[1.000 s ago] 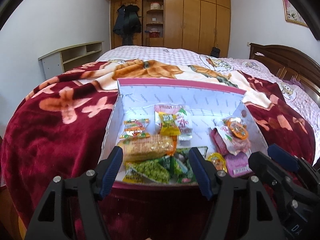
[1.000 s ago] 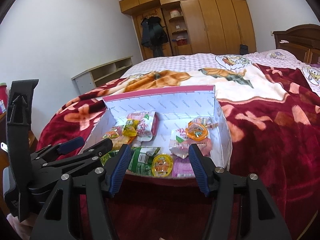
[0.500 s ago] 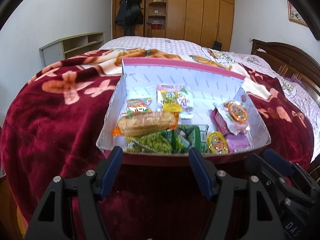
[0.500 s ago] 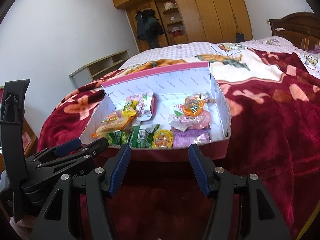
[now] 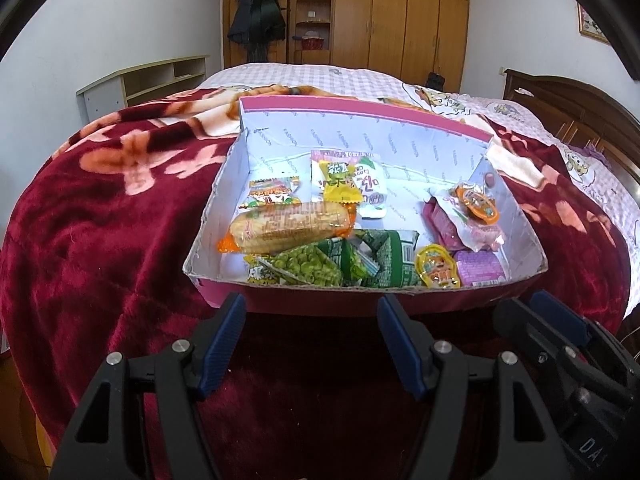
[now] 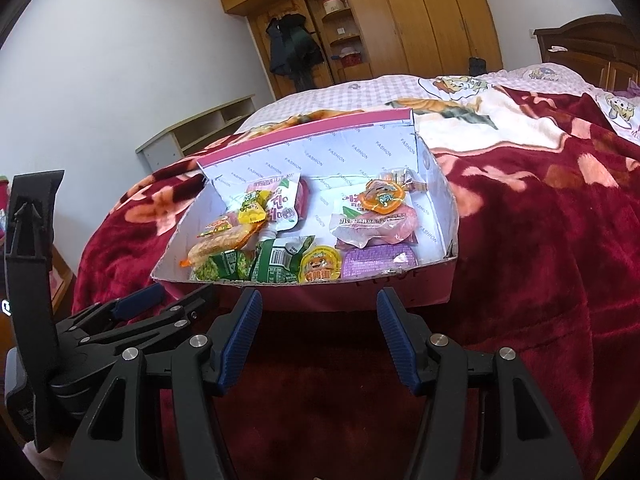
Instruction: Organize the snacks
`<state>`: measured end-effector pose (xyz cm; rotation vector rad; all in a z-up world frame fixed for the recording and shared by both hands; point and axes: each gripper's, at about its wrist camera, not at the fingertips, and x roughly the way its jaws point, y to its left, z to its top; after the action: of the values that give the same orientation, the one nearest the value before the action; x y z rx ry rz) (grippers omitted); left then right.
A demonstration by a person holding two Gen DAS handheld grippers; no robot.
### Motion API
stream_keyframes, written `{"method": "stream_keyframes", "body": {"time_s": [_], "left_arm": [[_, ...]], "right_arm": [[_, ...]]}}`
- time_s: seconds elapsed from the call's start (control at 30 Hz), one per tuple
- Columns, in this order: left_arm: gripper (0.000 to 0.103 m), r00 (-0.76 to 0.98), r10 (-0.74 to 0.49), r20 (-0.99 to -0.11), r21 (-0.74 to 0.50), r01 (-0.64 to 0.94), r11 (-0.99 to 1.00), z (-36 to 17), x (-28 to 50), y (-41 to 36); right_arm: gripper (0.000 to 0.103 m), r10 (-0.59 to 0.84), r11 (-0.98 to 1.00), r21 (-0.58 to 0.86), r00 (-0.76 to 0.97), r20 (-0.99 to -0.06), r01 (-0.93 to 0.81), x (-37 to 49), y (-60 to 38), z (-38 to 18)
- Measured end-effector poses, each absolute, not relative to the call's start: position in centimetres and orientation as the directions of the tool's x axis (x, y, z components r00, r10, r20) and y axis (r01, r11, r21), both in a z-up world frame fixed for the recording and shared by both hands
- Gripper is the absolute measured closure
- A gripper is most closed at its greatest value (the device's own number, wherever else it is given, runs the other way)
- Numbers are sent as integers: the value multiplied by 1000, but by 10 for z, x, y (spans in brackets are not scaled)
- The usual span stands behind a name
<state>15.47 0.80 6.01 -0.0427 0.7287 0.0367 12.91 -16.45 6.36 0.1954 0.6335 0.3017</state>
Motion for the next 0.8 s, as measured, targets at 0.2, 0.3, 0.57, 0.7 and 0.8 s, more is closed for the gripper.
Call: {"method": "stream_keyframes", "body": {"time_s": [0.2,0.3,0.57,0.7,0.8], "left_arm": [[31,746,19,-666,-26,-49,998,60,155,8],[31,746,19,-666,-26,-49,998,60,155,8],[31,747,20,-665,-26,-50,998,60,155,8],[31,748,23,-663,-24,-52,998,60,155,8],[31,749,25,-662,-22,-53,998,61,155,9]], "right_arm": [[42,336,938,271,763,-553,-217,129,-164,63],[42,336,938,270,762,-554,-217,129,-163,62],[42,336,938,272,761,-555,-216,129,-163,62],[42,337,937,273,760,-556,-217,129,-162,61],[42,336,938,272,761,-555,-216,129,-162,61]]}}
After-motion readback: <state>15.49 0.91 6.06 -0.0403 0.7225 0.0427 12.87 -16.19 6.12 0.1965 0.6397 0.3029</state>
